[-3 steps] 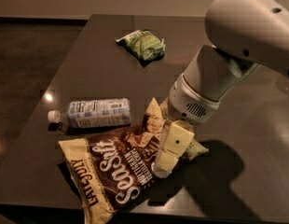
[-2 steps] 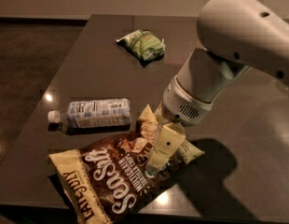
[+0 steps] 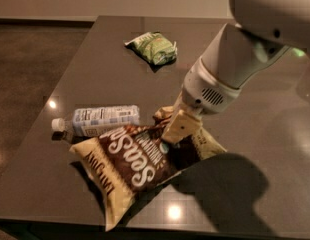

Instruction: Move brown chip bag near green jalapeno chip bag

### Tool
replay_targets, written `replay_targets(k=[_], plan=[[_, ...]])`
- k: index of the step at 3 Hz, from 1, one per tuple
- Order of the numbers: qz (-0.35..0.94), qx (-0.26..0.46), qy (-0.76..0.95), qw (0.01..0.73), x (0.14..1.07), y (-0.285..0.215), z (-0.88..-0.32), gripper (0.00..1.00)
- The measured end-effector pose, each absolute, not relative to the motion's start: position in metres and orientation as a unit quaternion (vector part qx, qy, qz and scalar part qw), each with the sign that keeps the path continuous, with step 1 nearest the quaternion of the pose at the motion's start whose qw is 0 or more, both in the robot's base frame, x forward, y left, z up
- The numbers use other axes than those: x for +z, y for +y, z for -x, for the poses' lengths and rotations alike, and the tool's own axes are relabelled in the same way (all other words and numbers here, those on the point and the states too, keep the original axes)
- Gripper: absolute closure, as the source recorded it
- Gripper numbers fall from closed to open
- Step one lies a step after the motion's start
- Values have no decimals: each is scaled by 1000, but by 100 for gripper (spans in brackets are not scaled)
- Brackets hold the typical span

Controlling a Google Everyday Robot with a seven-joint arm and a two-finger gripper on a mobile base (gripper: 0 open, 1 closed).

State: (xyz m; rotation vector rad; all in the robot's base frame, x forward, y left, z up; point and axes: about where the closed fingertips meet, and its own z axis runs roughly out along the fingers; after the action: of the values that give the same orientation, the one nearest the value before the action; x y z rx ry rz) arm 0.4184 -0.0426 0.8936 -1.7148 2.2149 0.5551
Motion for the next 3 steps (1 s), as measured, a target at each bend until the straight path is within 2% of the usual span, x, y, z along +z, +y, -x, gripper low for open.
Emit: replay_targets(k=[1, 2, 3], plan=[[588, 158, 776, 165, 922, -69, -449, 100], [590, 102, 779, 183, 954, -98, -497, 100], [587, 64, 783, 196, 976, -106, -548, 100]])
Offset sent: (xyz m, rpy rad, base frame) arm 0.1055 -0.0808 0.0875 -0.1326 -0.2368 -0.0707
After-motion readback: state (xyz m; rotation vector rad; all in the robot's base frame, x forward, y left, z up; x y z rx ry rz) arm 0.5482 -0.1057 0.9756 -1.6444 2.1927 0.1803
